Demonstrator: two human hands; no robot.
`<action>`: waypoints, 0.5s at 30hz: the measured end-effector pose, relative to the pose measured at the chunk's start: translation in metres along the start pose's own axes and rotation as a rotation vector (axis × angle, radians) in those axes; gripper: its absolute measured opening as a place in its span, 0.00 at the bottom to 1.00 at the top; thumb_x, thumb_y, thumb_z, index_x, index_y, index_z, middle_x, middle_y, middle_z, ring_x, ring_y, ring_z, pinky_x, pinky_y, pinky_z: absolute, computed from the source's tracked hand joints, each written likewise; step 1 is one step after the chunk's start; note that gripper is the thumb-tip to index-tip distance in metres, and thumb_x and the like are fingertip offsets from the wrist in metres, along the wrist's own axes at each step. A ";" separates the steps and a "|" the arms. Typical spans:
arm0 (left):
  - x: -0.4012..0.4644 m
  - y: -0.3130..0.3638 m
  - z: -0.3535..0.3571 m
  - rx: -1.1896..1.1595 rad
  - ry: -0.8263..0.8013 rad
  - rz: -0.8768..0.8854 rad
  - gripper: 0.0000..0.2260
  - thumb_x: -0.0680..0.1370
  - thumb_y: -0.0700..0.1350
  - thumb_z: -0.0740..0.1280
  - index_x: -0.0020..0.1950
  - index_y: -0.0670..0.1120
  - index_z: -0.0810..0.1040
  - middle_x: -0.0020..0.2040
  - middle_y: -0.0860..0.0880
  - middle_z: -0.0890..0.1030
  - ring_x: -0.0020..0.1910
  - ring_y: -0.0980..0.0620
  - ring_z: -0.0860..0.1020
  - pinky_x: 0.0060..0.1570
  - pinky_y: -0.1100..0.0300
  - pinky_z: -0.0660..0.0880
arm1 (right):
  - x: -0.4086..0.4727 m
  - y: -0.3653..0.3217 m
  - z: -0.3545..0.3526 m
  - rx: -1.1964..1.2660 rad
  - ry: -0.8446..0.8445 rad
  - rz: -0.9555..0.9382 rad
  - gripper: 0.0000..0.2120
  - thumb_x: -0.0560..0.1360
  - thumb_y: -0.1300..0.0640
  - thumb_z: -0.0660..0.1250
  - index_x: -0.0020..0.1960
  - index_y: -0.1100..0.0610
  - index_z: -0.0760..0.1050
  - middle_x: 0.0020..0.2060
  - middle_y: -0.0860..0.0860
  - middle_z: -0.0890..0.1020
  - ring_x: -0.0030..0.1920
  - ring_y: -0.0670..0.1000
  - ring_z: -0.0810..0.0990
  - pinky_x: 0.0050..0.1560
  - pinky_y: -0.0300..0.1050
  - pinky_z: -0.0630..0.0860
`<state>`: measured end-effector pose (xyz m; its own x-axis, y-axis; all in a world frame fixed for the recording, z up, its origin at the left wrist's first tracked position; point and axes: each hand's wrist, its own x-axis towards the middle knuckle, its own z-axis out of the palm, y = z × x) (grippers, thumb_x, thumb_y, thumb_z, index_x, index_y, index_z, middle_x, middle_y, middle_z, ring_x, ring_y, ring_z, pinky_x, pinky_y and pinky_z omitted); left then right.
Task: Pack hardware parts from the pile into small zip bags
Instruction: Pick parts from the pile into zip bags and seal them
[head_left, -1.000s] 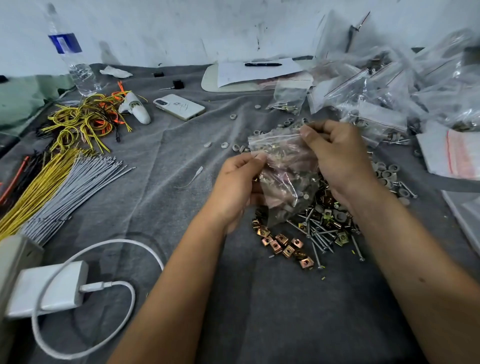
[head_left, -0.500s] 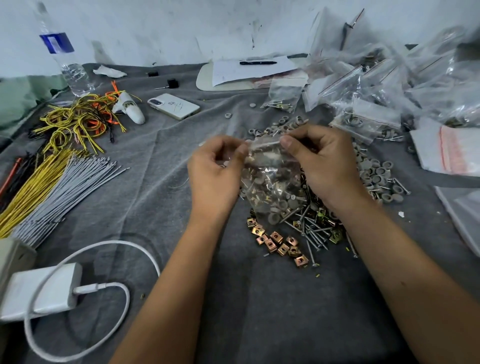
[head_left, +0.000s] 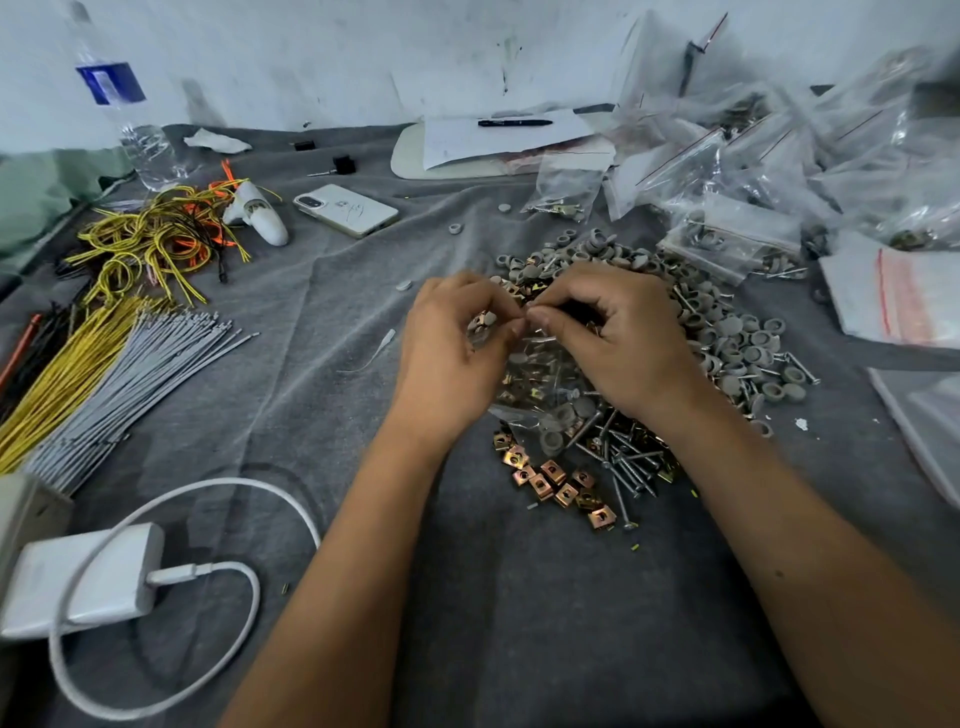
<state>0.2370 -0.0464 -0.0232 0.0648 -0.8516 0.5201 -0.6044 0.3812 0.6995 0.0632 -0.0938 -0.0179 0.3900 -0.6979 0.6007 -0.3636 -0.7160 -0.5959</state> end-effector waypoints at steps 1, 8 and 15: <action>0.000 0.001 0.000 -0.006 -0.006 -0.012 0.02 0.76 0.42 0.75 0.45 0.45 0.83 0.47 0.50 0.83 0.52 0.45 0.79 0.56 0.41 0.74 | 0.001 0.000 -0.001 0.003 0.000 -0.001 0.03 0.76 0.60 0.75 0.48 0.59 0.86 0.40 0.48 0.84 0.43 0.46 0.82 0.46 0.41 0.77; 0.000 -0.001 0.000 0.028 -0.046 -0.013 0.02 0.78 0.42 0.74 0.47 0.45 0.84 0.45 0.53 0.83 0.52 0.49 0.78 0.53 0.52 0.73 | -0.001 0.001 -0.005 0.010 -0.045 0.021 0.01 0.76 0.58 0.76 0.45 0.54 0.86 0.37 0.44 0.83 0.39 0.43 0.82 0.42 0.41 0.76; 0.002 0.002 -0.001 -0.001 -0.050 -0.042 0.06 0.78 0.47 0.70 0.47 0.45 0.83 0.43 0.58 0.79 0.52 0.47 0.78 0.54 0.45 0.75 | 0.001 0.000 -0.007 0.018 0.038 0.014 0.01 0.76 0.63 0.74 0.46 0.60 0.84 0.39 0.47 0.81 0.42 0.44 0.79 0.45 0.37 0.74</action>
<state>0.2369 -0.0469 -0.0208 0.0508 -0.8837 0.4653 -0.6011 0.3450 0.7209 0.0574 -0.0942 -0.0132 0.3527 -0.7083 0.6114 -0.3532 -0.7059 -0.6140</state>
